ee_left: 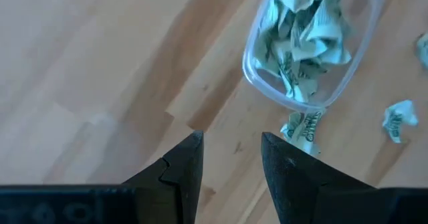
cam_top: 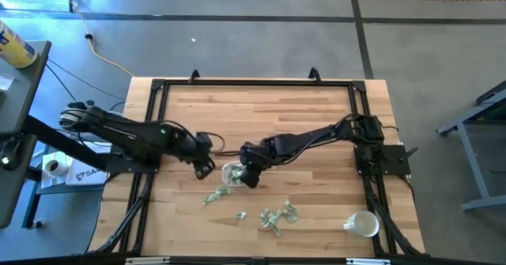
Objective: Pick and place Stevia / Truvia into bins
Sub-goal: Adjust the transparent bin
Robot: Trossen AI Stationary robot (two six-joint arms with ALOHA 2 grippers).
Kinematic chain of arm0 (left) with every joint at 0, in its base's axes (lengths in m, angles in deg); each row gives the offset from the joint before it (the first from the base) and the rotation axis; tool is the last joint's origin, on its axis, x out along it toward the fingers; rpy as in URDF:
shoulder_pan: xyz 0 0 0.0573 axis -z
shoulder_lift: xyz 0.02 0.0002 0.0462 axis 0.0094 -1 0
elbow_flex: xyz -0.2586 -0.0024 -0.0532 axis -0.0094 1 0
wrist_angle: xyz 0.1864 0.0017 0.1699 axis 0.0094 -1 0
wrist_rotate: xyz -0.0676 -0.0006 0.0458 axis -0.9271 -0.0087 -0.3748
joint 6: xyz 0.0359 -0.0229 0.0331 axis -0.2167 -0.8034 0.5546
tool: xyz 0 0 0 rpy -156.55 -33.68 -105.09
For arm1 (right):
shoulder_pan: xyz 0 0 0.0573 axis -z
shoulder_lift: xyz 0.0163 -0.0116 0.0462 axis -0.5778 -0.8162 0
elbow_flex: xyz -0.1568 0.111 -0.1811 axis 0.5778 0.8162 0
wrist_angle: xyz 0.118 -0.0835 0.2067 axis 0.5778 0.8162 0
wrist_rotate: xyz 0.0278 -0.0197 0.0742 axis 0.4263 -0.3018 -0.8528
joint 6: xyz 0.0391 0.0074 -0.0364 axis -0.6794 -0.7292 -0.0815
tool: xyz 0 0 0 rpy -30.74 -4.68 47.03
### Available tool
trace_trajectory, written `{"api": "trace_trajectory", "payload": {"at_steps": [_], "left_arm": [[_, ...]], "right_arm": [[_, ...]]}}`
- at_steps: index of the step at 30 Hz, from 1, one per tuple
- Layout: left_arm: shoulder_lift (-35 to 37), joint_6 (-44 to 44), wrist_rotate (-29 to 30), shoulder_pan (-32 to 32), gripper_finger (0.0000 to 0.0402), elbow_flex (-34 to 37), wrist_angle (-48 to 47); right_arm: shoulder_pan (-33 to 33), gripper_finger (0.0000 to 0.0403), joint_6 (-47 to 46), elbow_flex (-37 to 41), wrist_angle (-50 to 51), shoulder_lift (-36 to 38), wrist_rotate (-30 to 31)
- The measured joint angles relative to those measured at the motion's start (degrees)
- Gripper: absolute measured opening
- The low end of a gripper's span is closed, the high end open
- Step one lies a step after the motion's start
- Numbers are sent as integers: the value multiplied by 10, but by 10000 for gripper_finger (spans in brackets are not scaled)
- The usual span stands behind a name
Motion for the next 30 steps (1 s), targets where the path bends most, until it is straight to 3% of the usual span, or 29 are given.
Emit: {"api": "trace_trajectory", "payload": {"at_steps": [8,11,17,24,30], "left_arm": [[-72,-72,13,86,184,0,73],[-81,-128,63,128,184,0,85],[-124,-142,61,178,184,0,125],[-195,-138,61,145,184,0,219],[-233,-131,-20,80,184,0,264]], "right_arm": [[-56,176,125,2,103,29,65],[-78,196,169,9,127,30,62],[-112,220,208,49,129,30,70],[-134,218,226,58,111,31,90],[-144,201,208,58,133,31,106]]}}
